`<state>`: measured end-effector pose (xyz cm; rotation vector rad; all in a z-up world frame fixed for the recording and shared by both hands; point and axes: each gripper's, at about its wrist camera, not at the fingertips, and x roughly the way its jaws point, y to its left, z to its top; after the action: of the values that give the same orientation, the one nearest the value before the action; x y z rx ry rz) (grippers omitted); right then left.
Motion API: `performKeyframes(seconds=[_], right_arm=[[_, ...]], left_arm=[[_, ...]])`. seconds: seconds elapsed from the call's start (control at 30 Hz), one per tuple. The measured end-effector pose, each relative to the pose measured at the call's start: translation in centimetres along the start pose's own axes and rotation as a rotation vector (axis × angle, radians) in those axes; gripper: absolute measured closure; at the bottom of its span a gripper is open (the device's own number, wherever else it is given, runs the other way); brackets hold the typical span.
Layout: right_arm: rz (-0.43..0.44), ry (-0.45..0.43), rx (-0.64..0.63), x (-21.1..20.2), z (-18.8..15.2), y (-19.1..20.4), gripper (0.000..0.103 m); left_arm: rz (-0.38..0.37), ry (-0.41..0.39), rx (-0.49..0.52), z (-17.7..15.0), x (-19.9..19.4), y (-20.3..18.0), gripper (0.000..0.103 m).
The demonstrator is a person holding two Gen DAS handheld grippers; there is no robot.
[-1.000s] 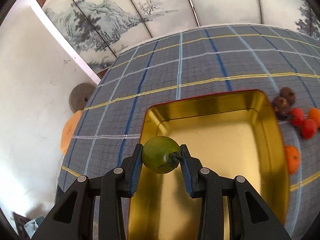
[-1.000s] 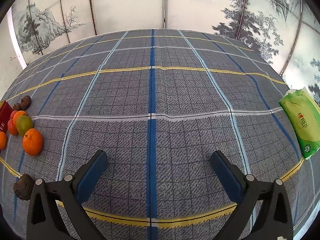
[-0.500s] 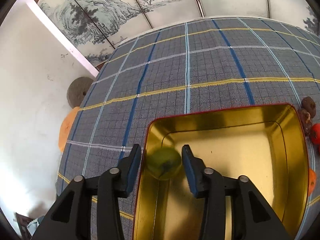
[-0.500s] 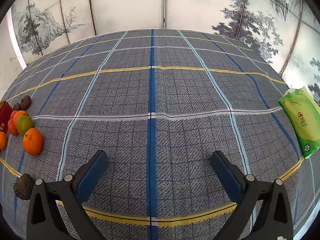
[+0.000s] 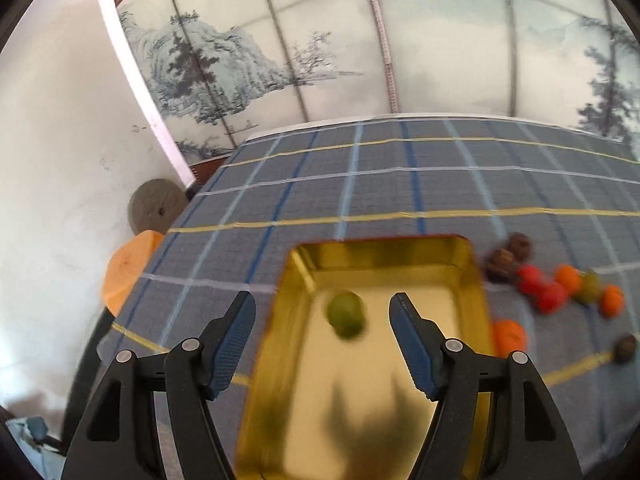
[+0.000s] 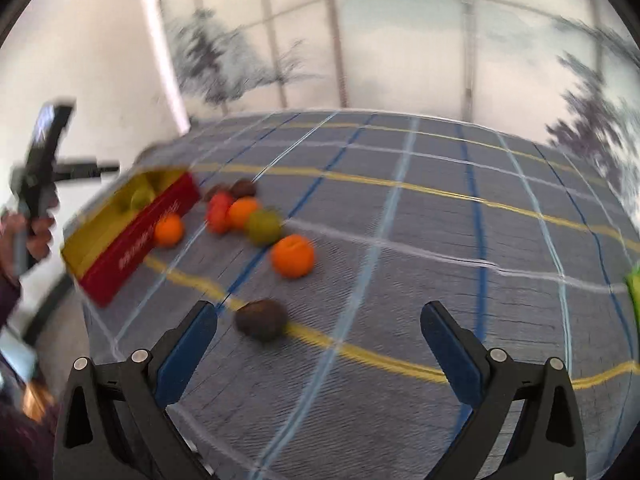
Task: Organize fruits
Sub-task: 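Carry the green lime in the left gripper over the tin and release it, then grasp the brown kiwi with the right gripper and drop it into the tin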
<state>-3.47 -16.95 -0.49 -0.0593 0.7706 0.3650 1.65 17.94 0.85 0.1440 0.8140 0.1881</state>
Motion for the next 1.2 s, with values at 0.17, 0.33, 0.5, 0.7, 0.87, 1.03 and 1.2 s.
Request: performKeyframes(seconds=[0.17, 0.33, 0.5, 0.7, 0.87, 1.03, 1.2], right_arm=[[0.038, 0.071, -0.03, 2.4, -0.4, 2.2, 0.018], [0.022, 0.15, -0.082, 5.1, -0.6, 3.4, 0.034], [0.013, 0.2, -0.089, 6.4, -0.6, 3.6, 0.066], [0.082, 0.142, -0.112, 3.3, 1.2, 5.9, 0.067], [0.226, 0.049, -0.198, 1.3, 5.7, 11.4, 0.067], [0.331, 0.053, -0.307, 4.0, 10.2, 17.9, 0.067], [0.336, 0.148, -0.354, 10.2, 12.6, 22.6, 0.066]], left_arm=[[-0.059, -0.034, -0.002, -2.6, -4.6, -1.7, 0.033], [-0.108, -0.023, -0.05, -4.1, -6.3, -1.1, 0.032], [-0.073, -0.033, -0.056, -4.7, -7.2, 0.1, 0.032], [-0.039, -0.033, -0.111, -6.2, -8.1, 2.6, 0.032], [-0.018, -0.024, -0.144, -7.2, -8.6, 4.3, 0.032], [0.031, -0.015, -0.153, -7.4, -8.9, 5.3, 0.032], [0.069, 0.004, -0.141, -7.7, -8.5, 5.8, 0.031]])
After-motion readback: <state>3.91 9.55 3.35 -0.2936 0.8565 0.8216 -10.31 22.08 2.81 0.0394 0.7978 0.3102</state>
